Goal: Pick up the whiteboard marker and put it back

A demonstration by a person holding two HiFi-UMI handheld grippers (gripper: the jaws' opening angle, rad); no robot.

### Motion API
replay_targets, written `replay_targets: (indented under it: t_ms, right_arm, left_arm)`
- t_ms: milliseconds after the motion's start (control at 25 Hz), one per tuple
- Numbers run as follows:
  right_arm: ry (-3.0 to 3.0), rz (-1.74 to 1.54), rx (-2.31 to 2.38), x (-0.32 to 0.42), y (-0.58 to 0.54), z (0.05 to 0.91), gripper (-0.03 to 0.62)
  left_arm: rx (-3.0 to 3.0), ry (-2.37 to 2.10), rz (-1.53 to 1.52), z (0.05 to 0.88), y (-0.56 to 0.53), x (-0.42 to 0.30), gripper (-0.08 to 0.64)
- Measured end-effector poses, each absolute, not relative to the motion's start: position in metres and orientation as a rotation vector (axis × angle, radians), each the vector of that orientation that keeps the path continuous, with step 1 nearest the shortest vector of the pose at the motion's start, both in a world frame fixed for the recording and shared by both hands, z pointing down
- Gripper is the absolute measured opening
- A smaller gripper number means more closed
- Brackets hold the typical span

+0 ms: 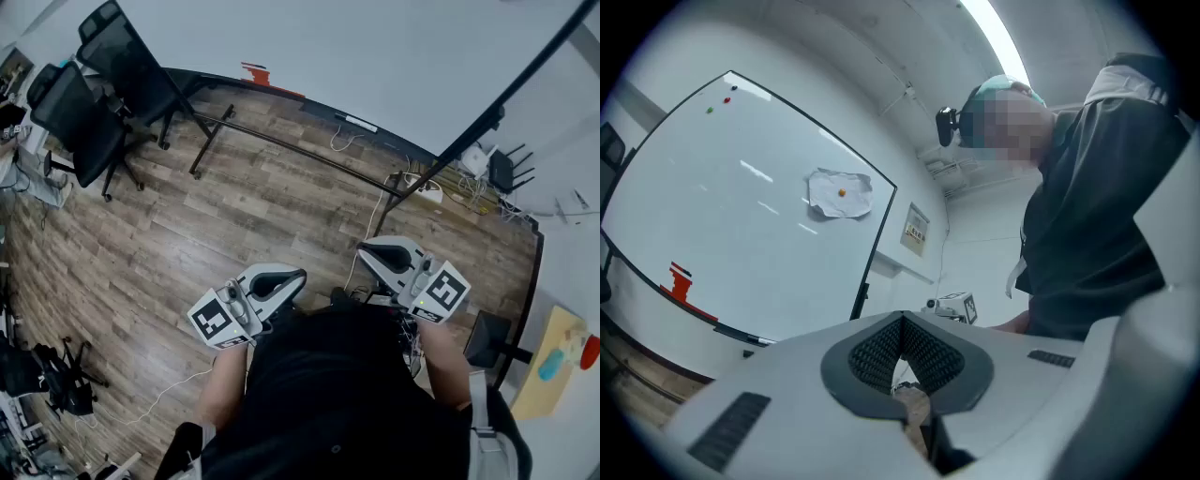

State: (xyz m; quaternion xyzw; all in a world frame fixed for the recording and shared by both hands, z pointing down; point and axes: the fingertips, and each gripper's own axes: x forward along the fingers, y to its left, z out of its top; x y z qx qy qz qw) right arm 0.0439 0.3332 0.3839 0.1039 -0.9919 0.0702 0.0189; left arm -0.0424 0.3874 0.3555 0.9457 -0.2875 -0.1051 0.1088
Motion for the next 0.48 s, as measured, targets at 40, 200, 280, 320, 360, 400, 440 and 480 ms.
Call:
replay_targets:
  t_ms: [40, 200, 280, 320, 360, 400, 440, 480]
  right_arm:
    - [-3.082, 0.193, 0.315, 0.055, 0.326, 0.381, 0.018]
    - [-3.090, 0.133, 0.297, 0.092, 0.309, 0.378, 0.020]
    - [-3.106, 0.133, 0.280, 0.104, 0.309, 0.377, 0.020]
    - [-3.120, 0.137, 0.261, 0.108, 0.311, 0.377, 0.020]
    - [-3.134, 0.143, 0.235, 0.112, 0.313, 0.377, 0.020]
    - [-3.145, 0.148, 0.208, 0.116, 0.315, 0.378, 0.020]
    - [-3.150, 0.153, 0.185, 0.119, 0.316, 0.379, 0.020]
    - [-3.152, 0.158, 0.167, 0.123, 0.316, 0.382, 0.020]
  left_arm:
    - [2.782, -0.840, -0.305, 0.356, 0.380, -0.028, 0.012]
    - [2.801, -0.809, -0.262, 0.359, 0.366, 0.023, 0.012]
    - [2.803, -0.819, -0.216, 0.363, 0.366, 0.037, 0.012]
    - [2.798, -0.829, -0.193, 0.365, 0.365, 0.043, 0.012]
    - [2.792, -0.839, -0.174, 0.368, 0.365, 0.048, 0.012]
    - [2.788, -0.848, -0.160, 0.370, 0.365, 0.052, 0.012]
    - [2.785, -0.856, -0.149, 0.372, 0.365, 0.057, 0.012]
    - [2.781, -0.862, -0.139, 0.374, 0.365, 0.061, 0.012]
